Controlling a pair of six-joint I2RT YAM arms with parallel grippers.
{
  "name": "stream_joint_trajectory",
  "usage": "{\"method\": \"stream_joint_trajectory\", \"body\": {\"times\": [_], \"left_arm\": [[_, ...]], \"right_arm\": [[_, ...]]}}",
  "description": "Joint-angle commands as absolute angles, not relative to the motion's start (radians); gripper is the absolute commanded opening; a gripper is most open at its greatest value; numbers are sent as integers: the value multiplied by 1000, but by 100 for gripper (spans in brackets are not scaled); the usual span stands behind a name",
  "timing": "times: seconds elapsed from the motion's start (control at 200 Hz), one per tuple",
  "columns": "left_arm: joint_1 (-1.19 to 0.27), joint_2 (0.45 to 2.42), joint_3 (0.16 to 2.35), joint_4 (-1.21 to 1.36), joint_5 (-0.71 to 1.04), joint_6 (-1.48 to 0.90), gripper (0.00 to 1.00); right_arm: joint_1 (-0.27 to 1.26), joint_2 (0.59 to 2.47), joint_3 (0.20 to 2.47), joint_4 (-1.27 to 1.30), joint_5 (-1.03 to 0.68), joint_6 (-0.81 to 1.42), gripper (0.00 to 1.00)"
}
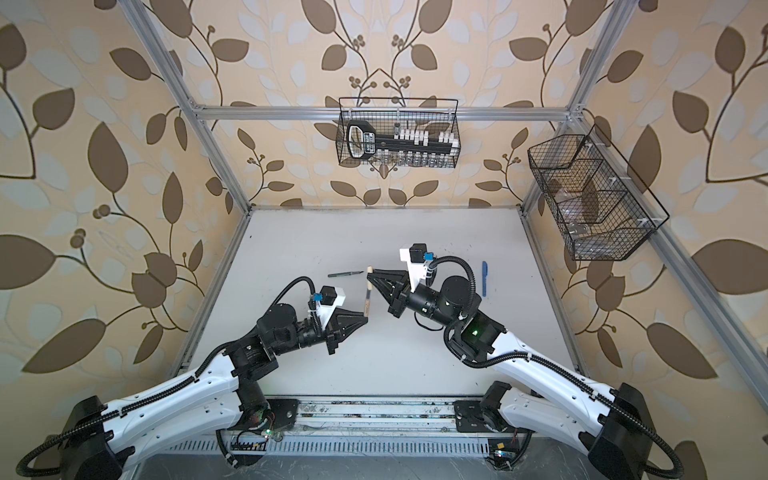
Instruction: Insert the pens into the pen caps
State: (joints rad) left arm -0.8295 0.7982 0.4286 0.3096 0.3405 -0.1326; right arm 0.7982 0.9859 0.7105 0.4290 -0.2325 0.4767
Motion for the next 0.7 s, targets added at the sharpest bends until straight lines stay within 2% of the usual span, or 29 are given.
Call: {"method": "stream_joint_trajectory", "body": {"times": [0.0, 0.695], "left_arm": [[-821, 785, 460, 354, 322, -112, 0], [-821, 800, 475, 350, 324, -106, 0]], "right_arm": [[807, 980, 680, 456, -238, 501, 0], [818, 982, 629, 531, -233, 564, 0]]}}
